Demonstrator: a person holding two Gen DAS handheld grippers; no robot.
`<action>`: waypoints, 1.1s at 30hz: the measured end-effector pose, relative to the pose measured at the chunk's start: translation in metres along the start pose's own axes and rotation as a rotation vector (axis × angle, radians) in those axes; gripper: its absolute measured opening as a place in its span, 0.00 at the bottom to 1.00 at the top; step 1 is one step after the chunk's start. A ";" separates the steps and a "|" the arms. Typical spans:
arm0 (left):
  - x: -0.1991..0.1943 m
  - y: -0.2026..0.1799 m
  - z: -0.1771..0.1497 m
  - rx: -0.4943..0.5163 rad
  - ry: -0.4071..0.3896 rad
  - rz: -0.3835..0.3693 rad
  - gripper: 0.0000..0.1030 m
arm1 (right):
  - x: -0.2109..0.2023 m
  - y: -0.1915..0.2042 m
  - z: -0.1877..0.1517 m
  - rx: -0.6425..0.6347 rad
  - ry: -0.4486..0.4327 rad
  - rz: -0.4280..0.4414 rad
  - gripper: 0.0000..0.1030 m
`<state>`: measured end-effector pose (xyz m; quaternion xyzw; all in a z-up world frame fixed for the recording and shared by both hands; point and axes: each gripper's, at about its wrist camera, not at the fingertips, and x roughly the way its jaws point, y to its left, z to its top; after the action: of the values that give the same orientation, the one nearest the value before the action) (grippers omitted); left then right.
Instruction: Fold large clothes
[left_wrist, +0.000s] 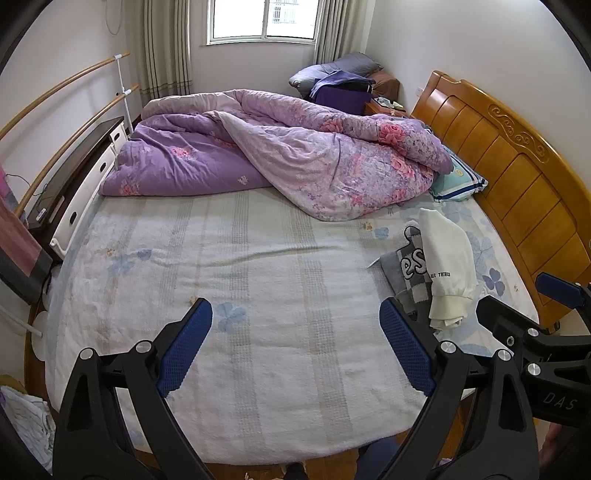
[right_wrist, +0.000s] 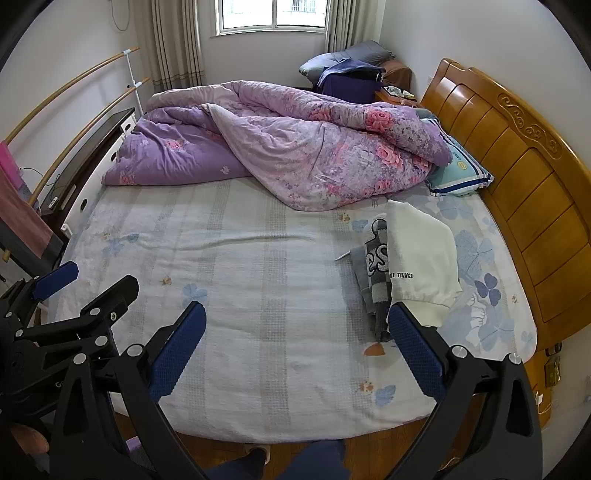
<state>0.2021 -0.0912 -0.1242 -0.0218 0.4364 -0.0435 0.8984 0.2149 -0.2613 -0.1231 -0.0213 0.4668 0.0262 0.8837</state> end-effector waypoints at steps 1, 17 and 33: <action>0.000 0.000 0.000 0.002 0.001 -0.002 0.90 | 0.000 0.000 0.000 0.000 0.001 0.000 0.92; 0.003 0.003 0.003 0.009 0.004 0.002 0.90 | 0.005 0.002 0.004 0.002 0.015 -0.001 0.92; 0.016 0.016 0.001 0.011 0.022 0.003 0.90 | 0.012 0.002 0.005 0.000 0.023 -0.002 0.92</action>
<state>0.2139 -0.0769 -0.1375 -0.0157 0.4459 -0.0446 0.8938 0.2256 -0.2588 -0.1305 -0.0218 0.4770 0.0252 0.8783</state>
